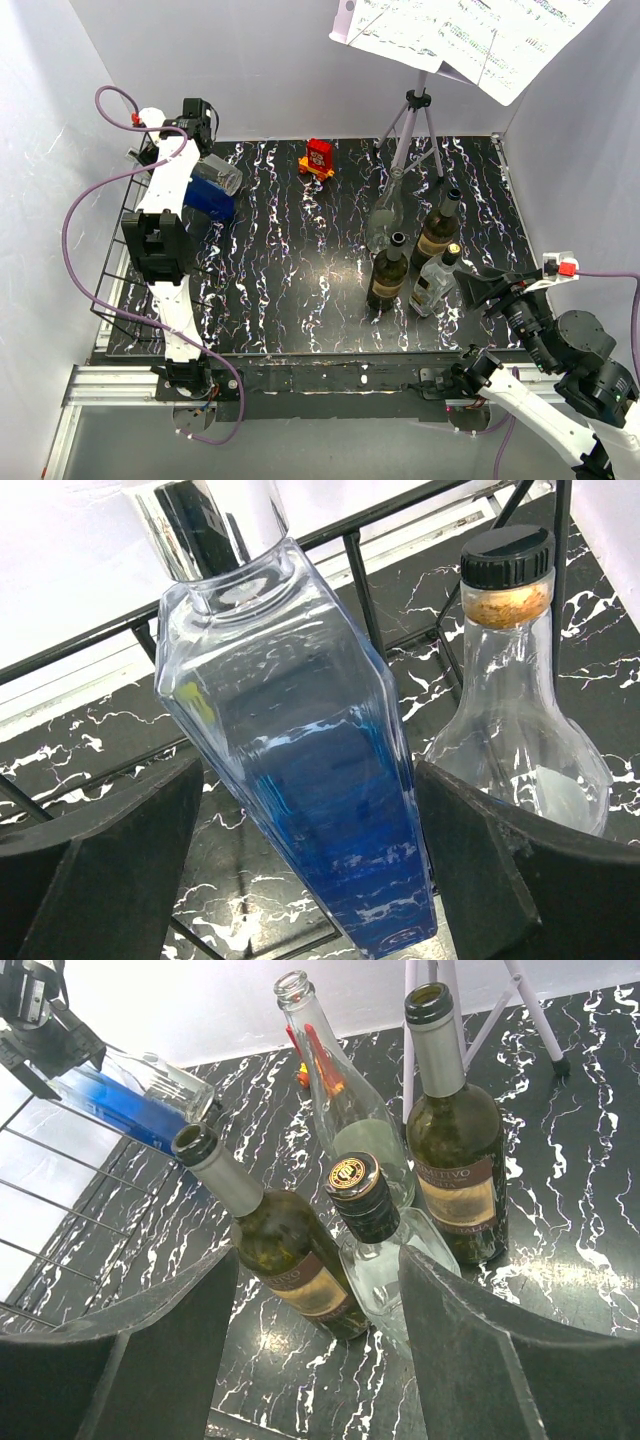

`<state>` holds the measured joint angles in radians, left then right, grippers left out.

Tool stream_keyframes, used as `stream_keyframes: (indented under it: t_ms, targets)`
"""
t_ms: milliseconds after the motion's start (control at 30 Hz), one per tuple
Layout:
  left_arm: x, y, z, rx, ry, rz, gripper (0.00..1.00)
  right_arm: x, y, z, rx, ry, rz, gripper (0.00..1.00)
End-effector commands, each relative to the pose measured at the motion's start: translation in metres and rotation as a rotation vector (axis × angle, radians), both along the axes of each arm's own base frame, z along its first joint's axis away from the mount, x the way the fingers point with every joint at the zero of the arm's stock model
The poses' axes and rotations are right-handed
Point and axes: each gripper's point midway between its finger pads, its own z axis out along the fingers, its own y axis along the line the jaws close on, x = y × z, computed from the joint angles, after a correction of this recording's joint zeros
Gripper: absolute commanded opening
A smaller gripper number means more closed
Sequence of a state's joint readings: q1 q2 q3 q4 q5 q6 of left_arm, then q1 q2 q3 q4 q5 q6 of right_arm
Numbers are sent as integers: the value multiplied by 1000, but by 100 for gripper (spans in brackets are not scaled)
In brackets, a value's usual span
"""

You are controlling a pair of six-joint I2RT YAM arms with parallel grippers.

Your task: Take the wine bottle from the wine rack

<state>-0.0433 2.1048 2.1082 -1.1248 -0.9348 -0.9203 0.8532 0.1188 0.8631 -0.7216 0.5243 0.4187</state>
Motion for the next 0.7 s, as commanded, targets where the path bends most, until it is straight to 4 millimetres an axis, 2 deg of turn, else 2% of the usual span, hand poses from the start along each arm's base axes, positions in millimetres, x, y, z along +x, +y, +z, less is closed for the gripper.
stream_keyframes:
  t_ms: [0, 167, 333, 400, 433, 533, 600, 667]
  targets:
    - [-4, 11, 2, 41, -17, 48, 86, 4, -5, 14, 38, -54, -33, 73]
    - [-4, 11, -4, 39, -13, 53, 88, 5, -6, 15, 30, -62, -40, 73]
    - [-2, 12, -8, 52, -15, 60, 75, 6, -4, 14, 23, -59, -37, 73]
    - [-1, 13, -8, 56, -26, 64, 73, 6, -4, 15, 29, -62, -39, 73]
    - [-1, 13, -10, 54, -27, 64, 75, 6, -4, 14, 27, -61, -39, 73]
    - [0, 12, -11, 51, -35, 62, 90, 6, -4, 15, 29, -63, -36, 73]
    - [3, 12, -13, 52, -31, 50, 91, 6, -4, 15, 27, -63, -36, 73]
    - [4, 12, -15, 52, -28, 50, 88, 5, -5, 15, 28, -64, -36, 73]
